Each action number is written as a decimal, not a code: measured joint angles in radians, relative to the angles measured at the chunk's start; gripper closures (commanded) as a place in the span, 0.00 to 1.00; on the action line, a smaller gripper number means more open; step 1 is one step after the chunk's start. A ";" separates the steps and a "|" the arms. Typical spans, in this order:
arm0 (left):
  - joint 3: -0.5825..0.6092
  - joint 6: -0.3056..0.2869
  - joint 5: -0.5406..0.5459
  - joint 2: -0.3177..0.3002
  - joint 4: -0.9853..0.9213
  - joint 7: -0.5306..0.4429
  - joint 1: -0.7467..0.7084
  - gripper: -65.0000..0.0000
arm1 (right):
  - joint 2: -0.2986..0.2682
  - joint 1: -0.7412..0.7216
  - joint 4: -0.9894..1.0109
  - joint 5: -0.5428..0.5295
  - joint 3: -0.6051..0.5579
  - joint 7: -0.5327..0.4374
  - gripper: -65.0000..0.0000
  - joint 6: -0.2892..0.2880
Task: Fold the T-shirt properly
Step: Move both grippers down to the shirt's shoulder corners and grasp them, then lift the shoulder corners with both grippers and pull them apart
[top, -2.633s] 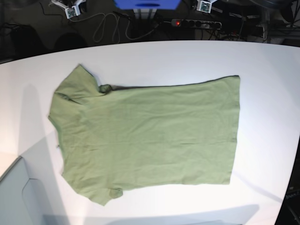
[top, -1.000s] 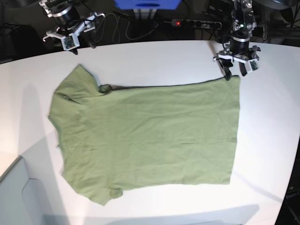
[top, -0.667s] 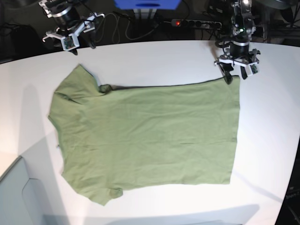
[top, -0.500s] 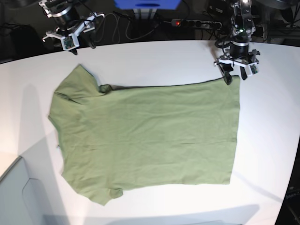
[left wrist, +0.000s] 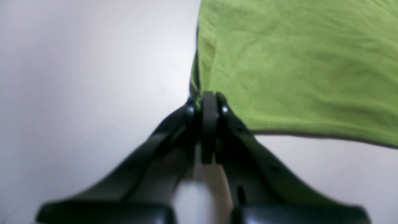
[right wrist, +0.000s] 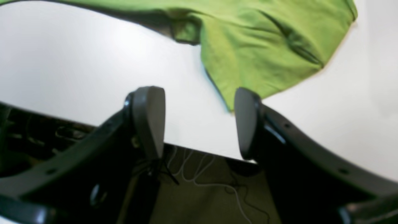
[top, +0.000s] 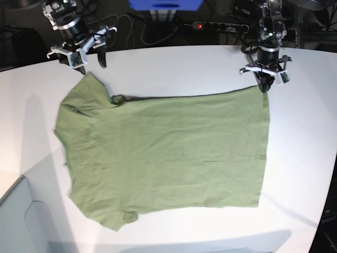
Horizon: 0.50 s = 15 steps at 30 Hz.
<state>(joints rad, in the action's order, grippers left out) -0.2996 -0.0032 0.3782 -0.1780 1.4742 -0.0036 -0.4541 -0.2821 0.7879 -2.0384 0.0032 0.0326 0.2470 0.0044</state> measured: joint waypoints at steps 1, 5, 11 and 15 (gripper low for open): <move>0.000 0.000 0.000 0.000 0.000 0.000 0.000 1.00 | 0.000 -0.011 0.010 0.000 0.003 -0.005 0.48 0.000; -0.003 -0.001 0.000 -0.002 0.000 0.001 -0.001 1.00 | -0.001 -0.066 0.069 -0.001 0.004 -0.007 0.48 0.000; -0.006 -0.001 0.000 -0.002 0.001 0.000 -0.003 1.00 | -0.003 -0.138 0.209 -0.002 0.004 -0.001 0.48 -0.001; -0.006 -0.001 0.000 -0.002 0.001 0.000 -0.003 1.00 | -0.003 -0.187 0.272 -0.001 0.004 -0.006 0.48 -0.001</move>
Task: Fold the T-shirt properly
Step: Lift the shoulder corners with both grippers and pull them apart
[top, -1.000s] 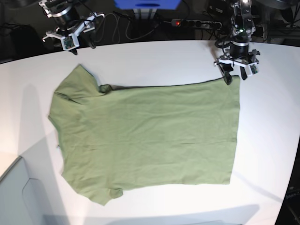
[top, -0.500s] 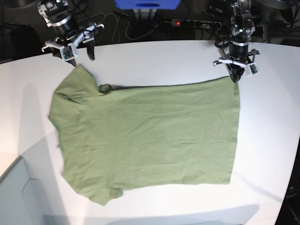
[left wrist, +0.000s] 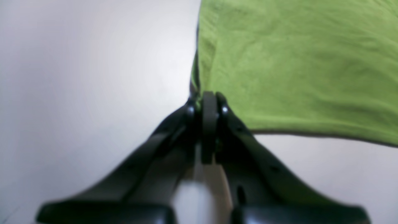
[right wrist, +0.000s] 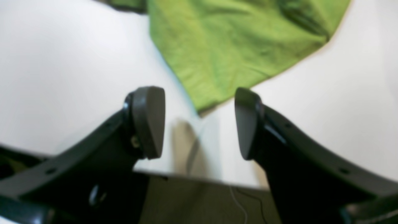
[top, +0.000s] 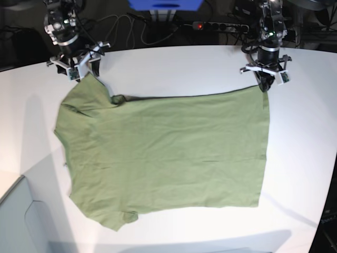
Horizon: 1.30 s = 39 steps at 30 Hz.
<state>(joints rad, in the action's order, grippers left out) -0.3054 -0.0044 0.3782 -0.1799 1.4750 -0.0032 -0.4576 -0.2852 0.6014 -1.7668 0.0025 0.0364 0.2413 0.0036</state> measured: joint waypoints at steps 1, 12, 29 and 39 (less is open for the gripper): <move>0.000 0.000 0.000 0.000 0.000 0.000 0.000 1.00 | 0.000 -0.007 0.012 0.000 0.000 -0.002 0.48 0.000; 0.000 0.000 0.000 0.000 0.000 0.000 0.000 1.00 | 0.000 -0.067 0.137 -0.022 0.002 -0.079 0.68 0.001; -0.003 0.001 -0.005 0.000 0.026 0.013 -0.028 1.00 | -0.031 0.037 0.028 0.001 0.003 -0.004 1.00 -0.002; -0.045 -0.001 -0.008 0.008 0.176 0.041 -0.173 1.00 | -0.026 0.169 -0.106 -0.002 0.103 -0.005 1.00 -0.003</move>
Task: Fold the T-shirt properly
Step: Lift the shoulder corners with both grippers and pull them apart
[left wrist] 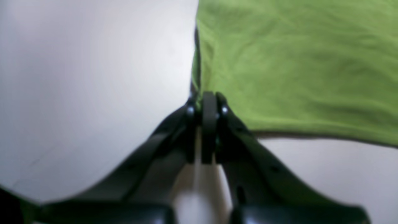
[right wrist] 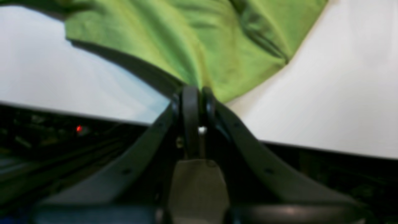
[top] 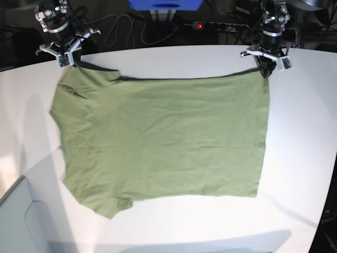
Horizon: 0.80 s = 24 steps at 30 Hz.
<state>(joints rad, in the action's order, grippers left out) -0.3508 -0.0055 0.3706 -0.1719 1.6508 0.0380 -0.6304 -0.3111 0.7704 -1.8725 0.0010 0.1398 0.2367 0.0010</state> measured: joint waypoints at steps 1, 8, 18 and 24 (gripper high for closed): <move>-0.016 0.002 0.000 0.000 0.019 -0.006 -0.013 1.00 | 0.000 0.014 -0.015 0.000 0.018 -0.003 1.00 0.000; -0.061 0.002 0.000 -0.006 0.092 -0.004 -0.062 1.00 | 0.000 0.065 -0.053 0.095 0.036 -0.006 1.00 0.000; -0.071 0.001 0.000 0.001 0.111 -0.003 -0.066 1.00 | 0.026 -0.005 -0.108 0.149 0.032 -0.007 1.00 0.000; -0.070 0.002 -0.001 -0.001 0.109 -0.005 -0.010 1.00 | 0.026 -0.093 -0.112 0.149 0.030 0.009 1.00 0.000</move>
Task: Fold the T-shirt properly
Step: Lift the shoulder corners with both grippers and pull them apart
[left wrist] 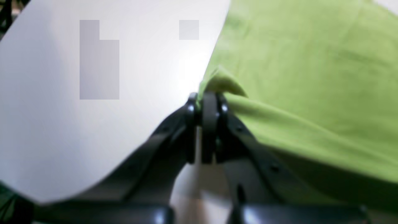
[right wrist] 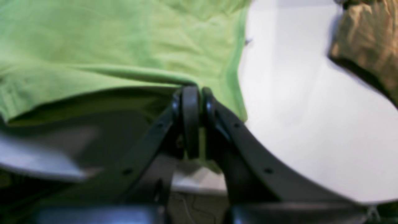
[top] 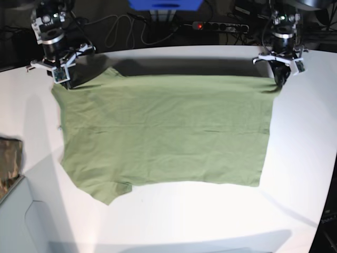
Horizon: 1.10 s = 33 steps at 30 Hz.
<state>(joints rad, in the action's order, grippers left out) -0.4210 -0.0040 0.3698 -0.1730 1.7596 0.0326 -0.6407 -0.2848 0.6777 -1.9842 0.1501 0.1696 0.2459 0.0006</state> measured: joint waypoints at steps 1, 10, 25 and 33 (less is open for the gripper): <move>0.001 0.000 -0.001 -0.003 -0.003 0.002 0.008 1.00 | 0.000 -0.020 0.000 0.000 0.000 -0.002 1.00 0.000; 0.004 0.000 -0.003 -0.004 -0.003 0.002 0.061 1.00 | 0.017 -0.137 0.004 0.000 0.000 -0.003 1.00 -0.055; 0.005 0.000 -0.003 0.002 -0.022 0.002 0.137 1.00 | 0.066 -0.182 0.143 0.007 0.002 0.003 1.00 -0.131; 0.041 0.003 -0.003 0.004 -0.059 0.003 0.179 1.00 | 0.069 -0.264 0.144 0.006 0.001 0.002 1.00 -0.131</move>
<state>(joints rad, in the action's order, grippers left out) -0.3798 -0.0013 0.3664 -0.1692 1.7008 0.0353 -0.4618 -0.2161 0.4141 -1.8400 0.1566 0.1707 0.2478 -0.1303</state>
